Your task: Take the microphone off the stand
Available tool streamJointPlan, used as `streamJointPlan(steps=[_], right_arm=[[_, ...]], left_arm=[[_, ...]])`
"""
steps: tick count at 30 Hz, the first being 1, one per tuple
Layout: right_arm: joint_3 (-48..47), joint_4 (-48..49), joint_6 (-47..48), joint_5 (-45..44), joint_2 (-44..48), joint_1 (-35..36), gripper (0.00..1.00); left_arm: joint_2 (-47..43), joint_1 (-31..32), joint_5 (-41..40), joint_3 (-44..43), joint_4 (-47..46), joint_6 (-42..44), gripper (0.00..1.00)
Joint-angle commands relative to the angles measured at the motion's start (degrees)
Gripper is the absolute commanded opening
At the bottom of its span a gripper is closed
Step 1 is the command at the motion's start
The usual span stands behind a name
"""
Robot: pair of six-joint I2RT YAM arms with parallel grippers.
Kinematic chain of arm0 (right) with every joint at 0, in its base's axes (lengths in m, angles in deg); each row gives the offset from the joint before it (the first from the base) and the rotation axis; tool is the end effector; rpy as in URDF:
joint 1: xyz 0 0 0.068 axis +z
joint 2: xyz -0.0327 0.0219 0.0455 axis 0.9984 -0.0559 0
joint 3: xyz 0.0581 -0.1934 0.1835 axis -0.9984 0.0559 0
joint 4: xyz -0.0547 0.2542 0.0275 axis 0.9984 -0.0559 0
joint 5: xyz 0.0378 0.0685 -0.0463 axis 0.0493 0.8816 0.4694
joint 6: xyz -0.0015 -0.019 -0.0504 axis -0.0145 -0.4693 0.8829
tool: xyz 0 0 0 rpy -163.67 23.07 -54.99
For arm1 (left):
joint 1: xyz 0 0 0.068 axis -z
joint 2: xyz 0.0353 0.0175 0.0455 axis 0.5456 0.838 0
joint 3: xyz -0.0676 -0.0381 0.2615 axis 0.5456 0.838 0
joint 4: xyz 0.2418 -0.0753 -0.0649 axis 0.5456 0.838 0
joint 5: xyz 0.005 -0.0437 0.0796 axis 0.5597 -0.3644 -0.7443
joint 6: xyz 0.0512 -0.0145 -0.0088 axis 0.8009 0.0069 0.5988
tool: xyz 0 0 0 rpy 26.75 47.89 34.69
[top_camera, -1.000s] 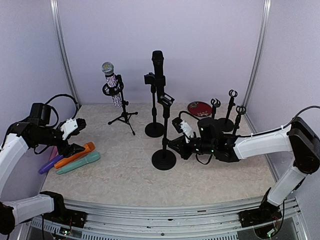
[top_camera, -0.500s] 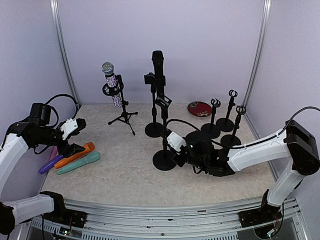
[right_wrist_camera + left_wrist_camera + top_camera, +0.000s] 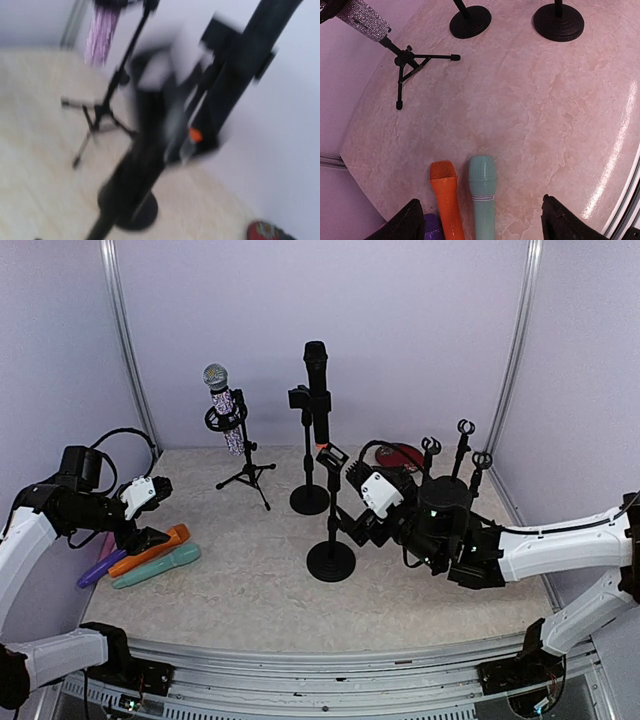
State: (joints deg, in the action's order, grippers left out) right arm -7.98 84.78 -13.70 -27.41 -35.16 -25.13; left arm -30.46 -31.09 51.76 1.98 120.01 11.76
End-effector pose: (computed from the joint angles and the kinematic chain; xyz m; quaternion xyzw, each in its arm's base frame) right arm 0.1620 0.2666 0.2747 -0.3534 0.6398 0.0706 0.6788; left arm 0.1699 -0.0212 0.2990 0.5073 0.7658 -0.0330 0.3937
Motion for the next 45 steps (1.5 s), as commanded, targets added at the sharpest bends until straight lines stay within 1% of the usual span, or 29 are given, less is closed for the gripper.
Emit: streamJointPlan(steps=[1,4,10,17,20,23,26,28,32,34,36,37,41,45], right_arm=[[-3.18,0.46,-3.13,5.88,0.86,-1.15,0.96],[-5.60,0.00,-4.43,7.61,-0.97,-1.86,0.93],[-10.64,-3.65,-6.83,9.14,-5.62,-2.75,0.92],[-10.47,-6.87,-10.33,9.08,-9.38,-3.72,0.92],[-8.77,-6.57,-12.20,8.72,-10.74,-3.75,0.92],[-7.92,-5.58,-12.94,8.36,-12.65,-3.78,0.90],[-8.44,-4.13,-12.32,6.79,-15.82,-4.05,0.79],[-9.91,-4.11,-12.56,5.73,-17.90,-4.59,0.65],[-12.08,-4.19,-12.25,7.08,-20.97,-6.13,0.38],[-12.23,-4.00,-11.50,6.22,-21.78,-6.88,0.25],[-11.57,-3.70,-10.30,4.69,-21.98,-7.89,0.16],[-10.44,-2.91,-9.54,4.00,-21.80,-8.53,0.13],[-7.43,-0.52,-5.54,1.90,-20.82,-11.74,0.12],[-6.51,-1.69,-6.70,2.91,-20.11,-17.65,0.11]], left_arm=[[-0.27,0.21,1.04,-0.78,-0.04,-0.58,0.78],[-0.13,0.22,1.29,-1.22,0.38,-0.77,0.78],[-0.98,0.13,0.50,-1.03,0.90,-0.14,0.78],[-1.52,0.01,0.57,-0.68,1.17,0.41,0.78],[-1.32,0.04,0.76,-0.67,1.05,0.41,0.78],[-1.06,0.00,0.89,-0.89,1.09,0.25,0.78],[-1.01,0.00,0.82,-1.15,1.04,0.24,0.78],[-1.01,-0.06,0.68,-1.16,1.09,0.24,0.78],[-0.93,-0.05,0.46,-1.39,1.19,0.26,0.78],[-0.84,-0.13,0.28,-1.62,1.30,0.38,0.78],[-0.78,-0.20,0.11,-1.87,1.45,0.67,0.78],[-0.76,-0.31,0.04,-1.97,1.43,0.82,0.78],[-0.28,-0.50,0.25,-2.30,1.39,0.94,0.78],[0.38,-0.48,0.55,-2.76,1.32,0.60,0.78]])
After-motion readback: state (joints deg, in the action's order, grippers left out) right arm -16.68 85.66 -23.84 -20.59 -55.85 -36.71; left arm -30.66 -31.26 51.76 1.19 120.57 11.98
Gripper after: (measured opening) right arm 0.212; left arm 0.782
